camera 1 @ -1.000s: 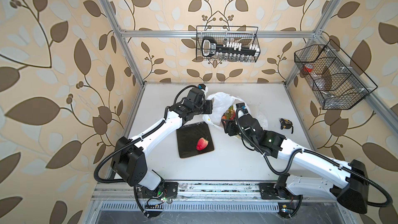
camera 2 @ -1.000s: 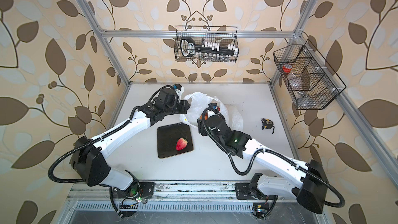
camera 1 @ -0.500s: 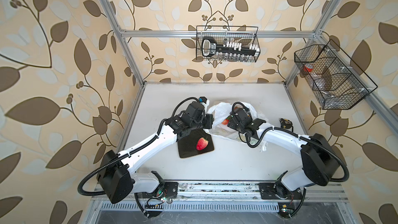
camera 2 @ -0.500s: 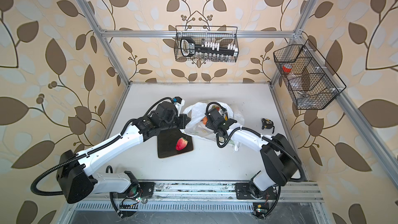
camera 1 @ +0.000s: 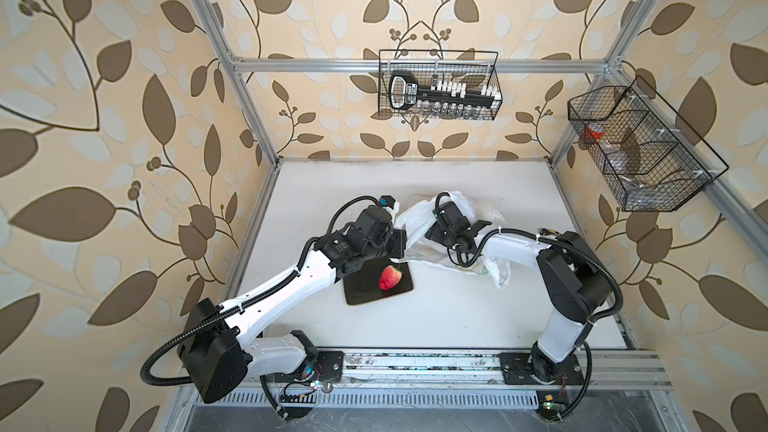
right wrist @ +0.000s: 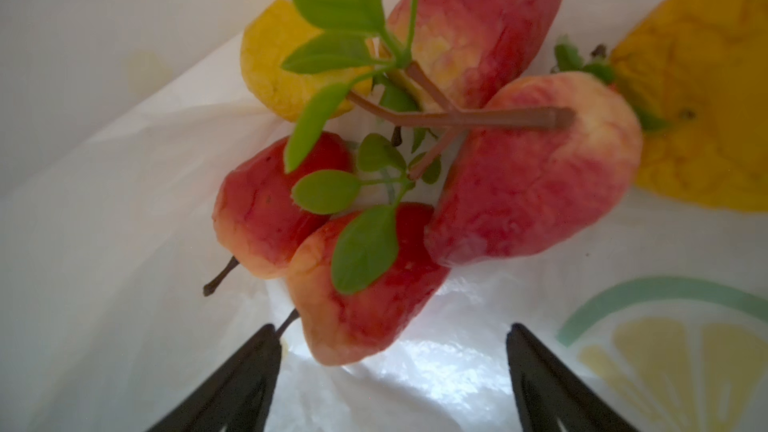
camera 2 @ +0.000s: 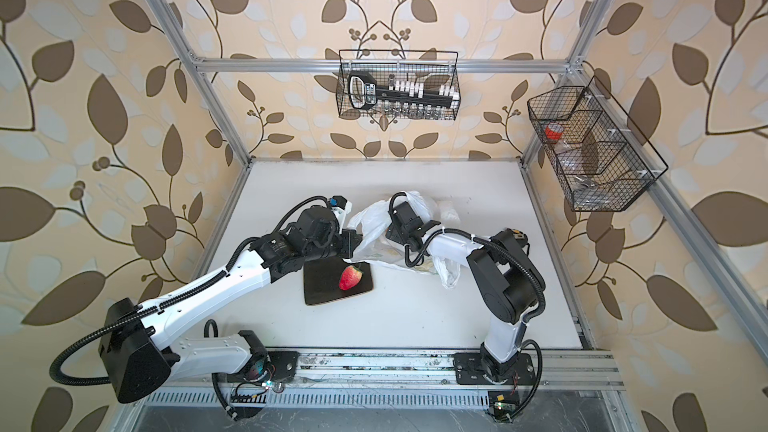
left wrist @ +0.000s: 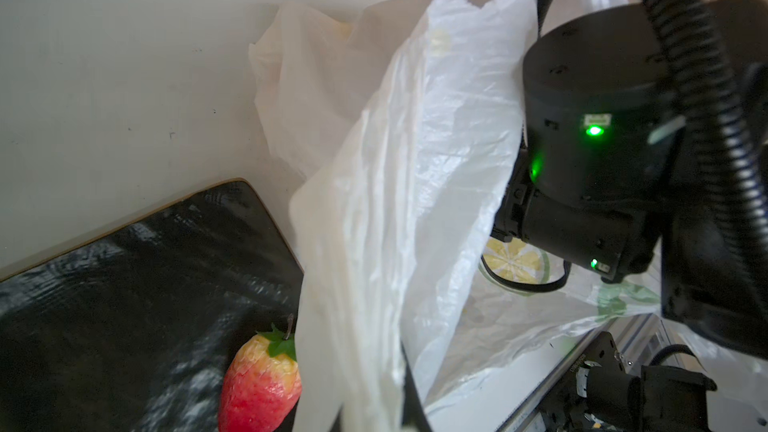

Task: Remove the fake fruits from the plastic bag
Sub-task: 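Reach the right gripper back into the bag toward the remaining fruits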

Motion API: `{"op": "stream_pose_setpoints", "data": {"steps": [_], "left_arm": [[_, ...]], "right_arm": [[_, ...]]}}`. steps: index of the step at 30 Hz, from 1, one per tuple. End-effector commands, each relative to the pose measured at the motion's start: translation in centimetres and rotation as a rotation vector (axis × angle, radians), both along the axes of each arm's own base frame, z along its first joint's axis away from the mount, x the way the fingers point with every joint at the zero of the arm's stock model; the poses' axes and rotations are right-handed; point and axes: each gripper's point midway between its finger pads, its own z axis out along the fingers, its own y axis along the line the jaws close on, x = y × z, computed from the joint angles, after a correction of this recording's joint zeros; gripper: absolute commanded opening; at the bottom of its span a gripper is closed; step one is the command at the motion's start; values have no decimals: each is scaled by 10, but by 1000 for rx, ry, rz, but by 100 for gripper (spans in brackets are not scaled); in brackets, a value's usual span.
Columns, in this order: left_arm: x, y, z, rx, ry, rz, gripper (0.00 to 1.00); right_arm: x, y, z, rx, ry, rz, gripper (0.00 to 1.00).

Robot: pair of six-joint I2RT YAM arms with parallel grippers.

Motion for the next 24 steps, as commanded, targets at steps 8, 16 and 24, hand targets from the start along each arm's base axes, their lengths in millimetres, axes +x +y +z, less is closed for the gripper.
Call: {"op": "stream_pose_setpoints", "data": {"steps": [8,16,24], "left_arm": [[-4,0,3,-7,-10,-10,0],[-3,6,3,4,-23,16,0],[-3,4,-6,3,-30,1,0]], "right_arm": [[21,6,-22,-20,21,-57,94],[10,-15,-20,-185,47,-6,90],[-6,-29,17,-234,-14,124,97]]}}
